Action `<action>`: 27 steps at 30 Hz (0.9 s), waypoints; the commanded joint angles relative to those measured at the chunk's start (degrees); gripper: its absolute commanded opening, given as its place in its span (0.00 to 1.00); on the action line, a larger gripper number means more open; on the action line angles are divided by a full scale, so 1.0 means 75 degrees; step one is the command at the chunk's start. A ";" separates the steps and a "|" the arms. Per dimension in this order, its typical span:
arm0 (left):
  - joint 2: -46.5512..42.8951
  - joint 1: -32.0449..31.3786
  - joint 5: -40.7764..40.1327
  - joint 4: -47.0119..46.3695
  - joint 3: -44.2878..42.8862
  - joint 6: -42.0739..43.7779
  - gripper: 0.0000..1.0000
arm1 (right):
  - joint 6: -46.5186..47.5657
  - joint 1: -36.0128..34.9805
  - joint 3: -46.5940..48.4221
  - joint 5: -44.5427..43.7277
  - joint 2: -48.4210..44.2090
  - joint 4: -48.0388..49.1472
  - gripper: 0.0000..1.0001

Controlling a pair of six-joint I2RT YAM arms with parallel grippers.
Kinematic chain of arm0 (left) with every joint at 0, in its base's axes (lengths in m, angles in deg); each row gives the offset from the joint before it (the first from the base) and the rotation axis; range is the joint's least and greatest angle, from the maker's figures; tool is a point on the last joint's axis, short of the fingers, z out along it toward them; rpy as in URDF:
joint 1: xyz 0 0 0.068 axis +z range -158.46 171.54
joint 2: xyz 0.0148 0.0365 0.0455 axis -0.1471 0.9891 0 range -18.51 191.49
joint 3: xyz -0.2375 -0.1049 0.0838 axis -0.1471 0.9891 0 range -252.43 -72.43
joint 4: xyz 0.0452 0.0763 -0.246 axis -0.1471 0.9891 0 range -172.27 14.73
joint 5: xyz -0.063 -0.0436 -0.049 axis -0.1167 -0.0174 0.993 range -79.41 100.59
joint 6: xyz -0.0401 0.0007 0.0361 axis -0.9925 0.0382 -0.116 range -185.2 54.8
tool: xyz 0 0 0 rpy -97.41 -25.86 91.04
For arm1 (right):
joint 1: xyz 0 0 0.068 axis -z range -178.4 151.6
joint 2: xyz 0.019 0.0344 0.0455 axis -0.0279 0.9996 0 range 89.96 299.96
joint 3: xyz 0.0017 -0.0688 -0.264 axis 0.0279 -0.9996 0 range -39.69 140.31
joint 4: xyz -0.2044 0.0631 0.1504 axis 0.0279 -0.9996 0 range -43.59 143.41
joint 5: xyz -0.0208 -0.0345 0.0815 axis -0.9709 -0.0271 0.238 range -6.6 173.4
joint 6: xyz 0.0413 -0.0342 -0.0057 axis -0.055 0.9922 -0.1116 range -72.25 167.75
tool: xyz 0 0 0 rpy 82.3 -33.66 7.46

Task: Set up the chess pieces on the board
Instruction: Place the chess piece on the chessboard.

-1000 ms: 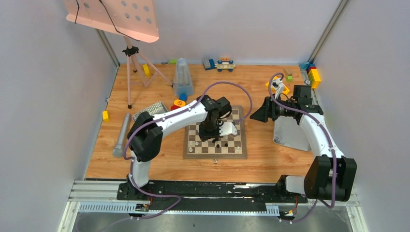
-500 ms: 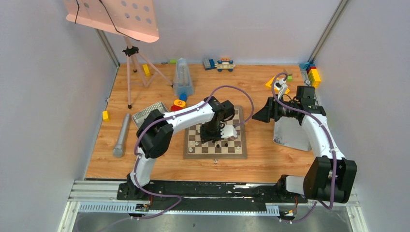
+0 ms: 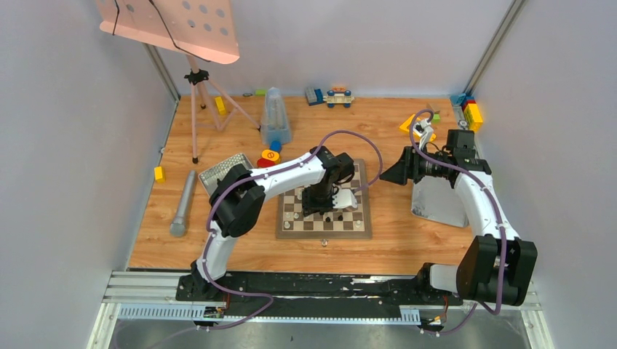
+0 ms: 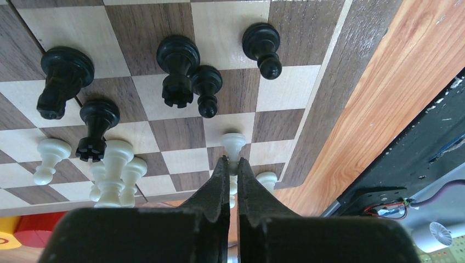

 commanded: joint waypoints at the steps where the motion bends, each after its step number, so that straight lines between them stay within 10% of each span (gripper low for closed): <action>1: 0.0145 -0.0087 -0.0063 0.0118 -0.0378 -0.0135 0.07 | 0.0198 0.0049 -0.0003 0.0306 -0.0090 0.0081 0.61; 27: 0.0081 -0.0165 -0.0040 0.0151 -0.0449 -0.0232 0.40 | 0.0235 0.0131 0.0011 0.0370 -0.0023 -0.0002 0.61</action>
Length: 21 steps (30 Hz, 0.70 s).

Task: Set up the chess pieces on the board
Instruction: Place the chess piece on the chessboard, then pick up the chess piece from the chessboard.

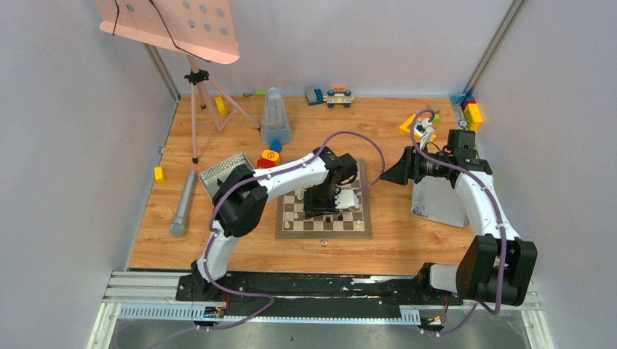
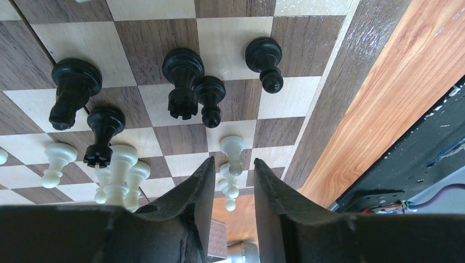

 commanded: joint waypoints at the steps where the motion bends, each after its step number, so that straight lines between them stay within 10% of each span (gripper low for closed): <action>1: -0.0128 -0.0063 0.0084 0.0077 -0.0215 -0.0088 0.42 | 0.0209 0.0068 0.0012 0.0250 -0.0025 0.0036 0.61; 21: -0.3159 0.1031 0.0723 -0.1766 0.0992 -0.0535 0.67 | -0.0482 -0.0019 0.0267 -0.1087 0.0150 0.0532 0.61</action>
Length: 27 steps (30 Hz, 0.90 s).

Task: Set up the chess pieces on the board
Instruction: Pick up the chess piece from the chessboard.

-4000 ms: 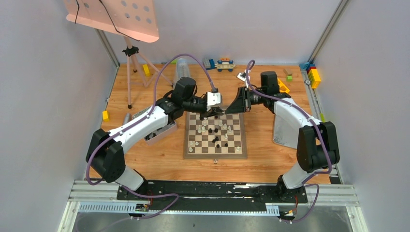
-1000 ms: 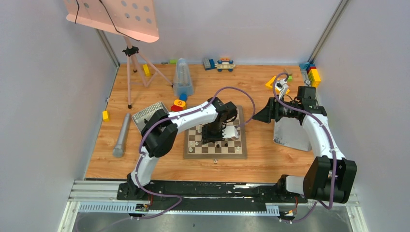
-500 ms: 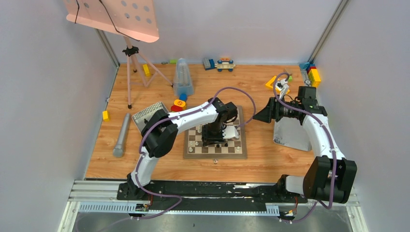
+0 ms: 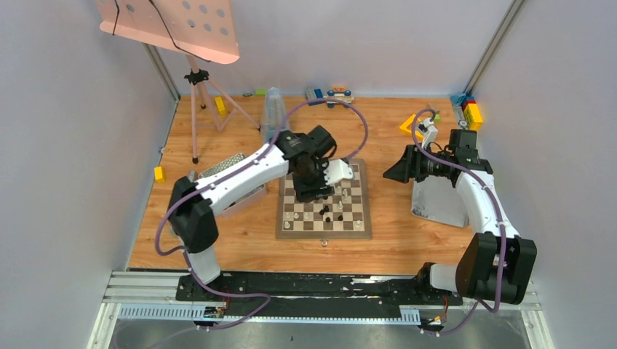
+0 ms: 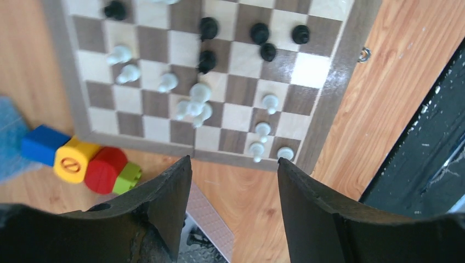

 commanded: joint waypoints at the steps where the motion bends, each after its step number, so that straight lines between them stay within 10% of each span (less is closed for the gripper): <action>1: -0.1083 0.0665 0.0493 -0.0850 0.0459 -0.0428 0.68 | -0.0164 -0.0331 0.0278 -0.0636 0.0127 0.0515 0.61; 14: -0.2977 0.1958 0.0347 -0.1987 0.1594 -0.1067 0.77 | 0.0113 -0.3879 0.0432 -0.4073 0.1468 0.1244 0.47; 27: -0.3294 0.2024 0.0299 -0.2079 0.1907 -0.1049 0.78 | 0.0102 -0.4675 0.0749 -0.4812 0.2419 0.1340 0.42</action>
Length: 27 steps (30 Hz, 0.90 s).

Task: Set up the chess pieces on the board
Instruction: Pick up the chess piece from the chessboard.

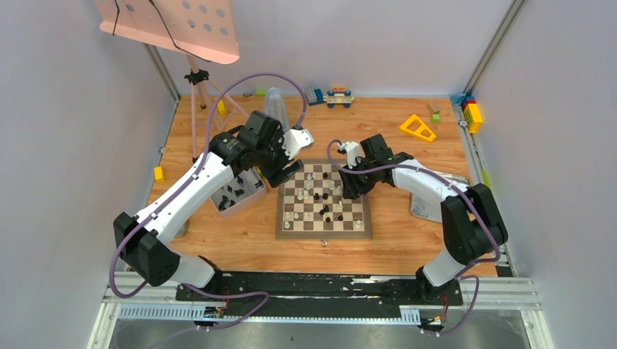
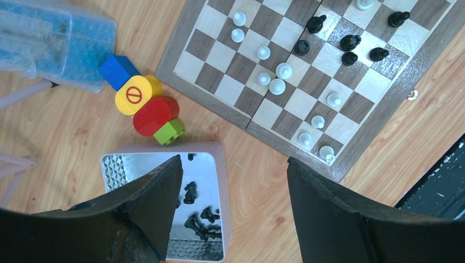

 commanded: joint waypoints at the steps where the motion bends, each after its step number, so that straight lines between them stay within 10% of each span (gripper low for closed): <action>1: -0.0238 0.0033 0.0026 -0.0214 0.0012 -0.0148 0.78 | 0.0053 -0.0129 0.0387 -0.0260 0.0110 0.0310 0.42; 27: -0.0289 0.0046 -0.0037 -0.0174 0.0035 -0.0077 0.78 | 0.0669 -0.0289 0.0238 -0.0746 -0.0374 -0.0156 0.08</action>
